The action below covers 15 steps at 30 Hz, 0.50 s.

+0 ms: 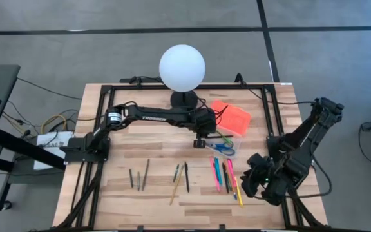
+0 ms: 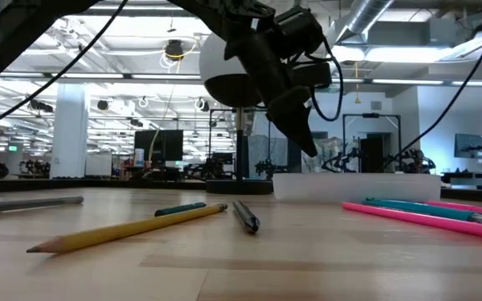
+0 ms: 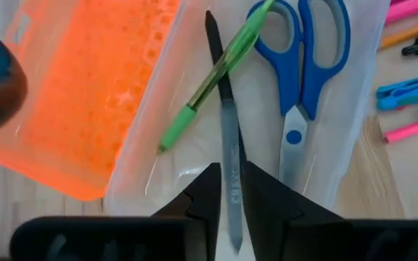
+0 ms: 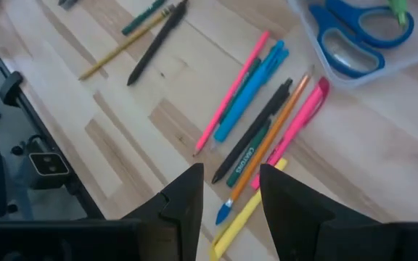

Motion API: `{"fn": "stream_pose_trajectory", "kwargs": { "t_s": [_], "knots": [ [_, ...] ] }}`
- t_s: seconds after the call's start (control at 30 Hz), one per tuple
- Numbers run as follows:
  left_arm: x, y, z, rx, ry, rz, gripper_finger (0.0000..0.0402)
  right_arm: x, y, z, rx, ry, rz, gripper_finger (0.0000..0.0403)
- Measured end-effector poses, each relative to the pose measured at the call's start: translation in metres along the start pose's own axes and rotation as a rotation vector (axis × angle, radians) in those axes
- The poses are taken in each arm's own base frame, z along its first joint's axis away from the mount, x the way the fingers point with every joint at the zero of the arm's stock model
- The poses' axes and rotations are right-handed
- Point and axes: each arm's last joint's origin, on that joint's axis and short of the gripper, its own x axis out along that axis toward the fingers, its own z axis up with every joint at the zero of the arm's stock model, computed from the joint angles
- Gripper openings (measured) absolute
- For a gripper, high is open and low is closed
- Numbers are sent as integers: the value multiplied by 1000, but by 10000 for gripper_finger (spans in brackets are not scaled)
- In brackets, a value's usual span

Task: Pick & place school supplies into a supply box
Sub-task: Put the gray crayon into the orange supply box, then put the yellow pen into the orange supply box

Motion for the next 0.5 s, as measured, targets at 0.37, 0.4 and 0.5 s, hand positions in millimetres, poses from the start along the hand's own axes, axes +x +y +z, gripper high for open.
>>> {"fn": "stream_pose_trajectory", "kwargs": {
  "t_s": [0.37,0.4,0.5],
  "knots": [
    [-6,-3,0,-28,21,-9,110,14,3,-13,87,89,-84,127],
    [-11,-4,1,-38,21,-19,111,18,4,-15,98,109,-104,127],
    [-34,-7,5,-72,23,-45,110,30,7,-18,154,157,-170,127]
  ]
}}
